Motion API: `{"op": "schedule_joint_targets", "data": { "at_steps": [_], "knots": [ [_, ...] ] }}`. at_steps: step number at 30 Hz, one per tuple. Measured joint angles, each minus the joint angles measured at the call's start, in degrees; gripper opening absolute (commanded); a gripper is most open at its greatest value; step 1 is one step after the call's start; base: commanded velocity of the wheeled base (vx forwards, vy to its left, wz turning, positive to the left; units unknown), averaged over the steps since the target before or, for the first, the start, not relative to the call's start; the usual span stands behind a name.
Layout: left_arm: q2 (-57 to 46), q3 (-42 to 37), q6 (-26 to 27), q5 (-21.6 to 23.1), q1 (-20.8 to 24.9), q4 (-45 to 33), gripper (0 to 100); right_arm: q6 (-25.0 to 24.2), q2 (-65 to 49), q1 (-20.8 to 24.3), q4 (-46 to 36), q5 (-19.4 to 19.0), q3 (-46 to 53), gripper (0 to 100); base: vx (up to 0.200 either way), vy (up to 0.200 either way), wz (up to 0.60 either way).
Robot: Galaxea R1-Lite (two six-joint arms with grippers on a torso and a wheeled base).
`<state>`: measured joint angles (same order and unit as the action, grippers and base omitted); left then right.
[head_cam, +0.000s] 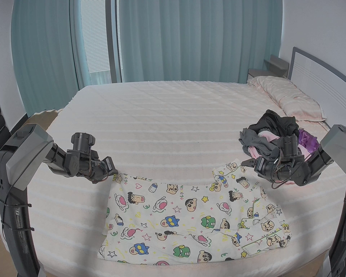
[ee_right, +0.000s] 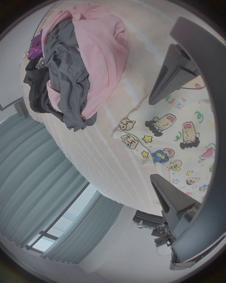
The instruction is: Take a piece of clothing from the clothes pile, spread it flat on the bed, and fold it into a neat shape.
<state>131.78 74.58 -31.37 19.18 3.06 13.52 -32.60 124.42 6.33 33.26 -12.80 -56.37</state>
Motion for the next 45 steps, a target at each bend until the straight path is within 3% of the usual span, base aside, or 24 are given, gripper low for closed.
{"op": "schedule_joint_targets", "data": {
  "at_steps": [17, 18, 36, 45],
  "knots": [
    [-0.2, 0.1, 0.7, -0.3, 0.0, -0.2, 0, 4.5, 10.3, -0.5, -7.7, 1.3, -13.5, 100, 0.0, 0.0, 0.0],
    [-0.2, 0.1, 0.7, -0.3, 0.0, -0.2, 0, 4.8, 10.8, -0.4, -7.9, 1.3, -13.9, 0, 0.0, 0.0, 0.0],
    [-0.4, 0.1, 0.8, -0.3, -0.4, -0.2, 0, 5.4, 12.1, -2.9, -7.9, -2.7, -13.8, 0, 0.0, 0.0, 0.0],
    [-0.8, -0.3, 0.7, -0.4, -1.1, -0.3, 0, 4.8, 10.1, -4.8, 7.7, -7.6, -6.2, 0, 0.0, 0.0, 0.0]
  ]
}}
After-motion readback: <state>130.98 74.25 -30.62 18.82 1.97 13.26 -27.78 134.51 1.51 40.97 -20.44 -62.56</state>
